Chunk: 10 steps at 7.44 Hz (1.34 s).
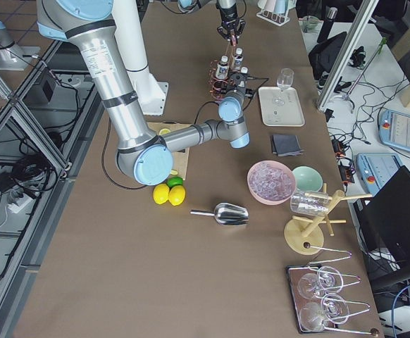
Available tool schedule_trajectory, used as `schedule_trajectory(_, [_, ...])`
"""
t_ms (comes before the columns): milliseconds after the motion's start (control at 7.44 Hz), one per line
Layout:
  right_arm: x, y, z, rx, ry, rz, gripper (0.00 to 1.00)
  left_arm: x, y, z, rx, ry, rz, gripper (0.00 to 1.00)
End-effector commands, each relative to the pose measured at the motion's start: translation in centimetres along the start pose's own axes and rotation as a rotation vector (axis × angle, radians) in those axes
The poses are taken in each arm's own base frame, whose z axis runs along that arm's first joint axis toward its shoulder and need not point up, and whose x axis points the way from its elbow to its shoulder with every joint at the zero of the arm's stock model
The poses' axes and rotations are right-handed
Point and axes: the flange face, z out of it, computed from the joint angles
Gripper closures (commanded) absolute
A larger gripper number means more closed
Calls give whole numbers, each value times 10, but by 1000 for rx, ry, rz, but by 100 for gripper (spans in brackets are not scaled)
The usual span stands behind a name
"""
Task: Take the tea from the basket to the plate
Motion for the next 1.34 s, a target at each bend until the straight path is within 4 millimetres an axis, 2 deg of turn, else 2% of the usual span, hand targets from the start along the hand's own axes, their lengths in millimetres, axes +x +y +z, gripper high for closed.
schedule_trajectory(0, [-5,-3,5,7,-12,2,0,1,-3,3,-7,3,6,100])
schedule_trajectory(403, [-15,1,18,6,-32,5,0,1,-6,8,-8,4,8,100])
schedule_trajectory(672, [-22,2,37,24,-12,18,0,1,-6,9,-7,3,8,100])
schedule_trajectory(806, [-28,0,50,39,-4,24,0,2,-6,8,-8,5,7,100])
schedule_trajectory(940, [-35,-7,76,48,2,37,0,2,-6,8,-8,6,7,100])
schedule_trajectory(1209, [-44,-32,121,40,9,58,0,2,-6,8,-8,6,7,100])
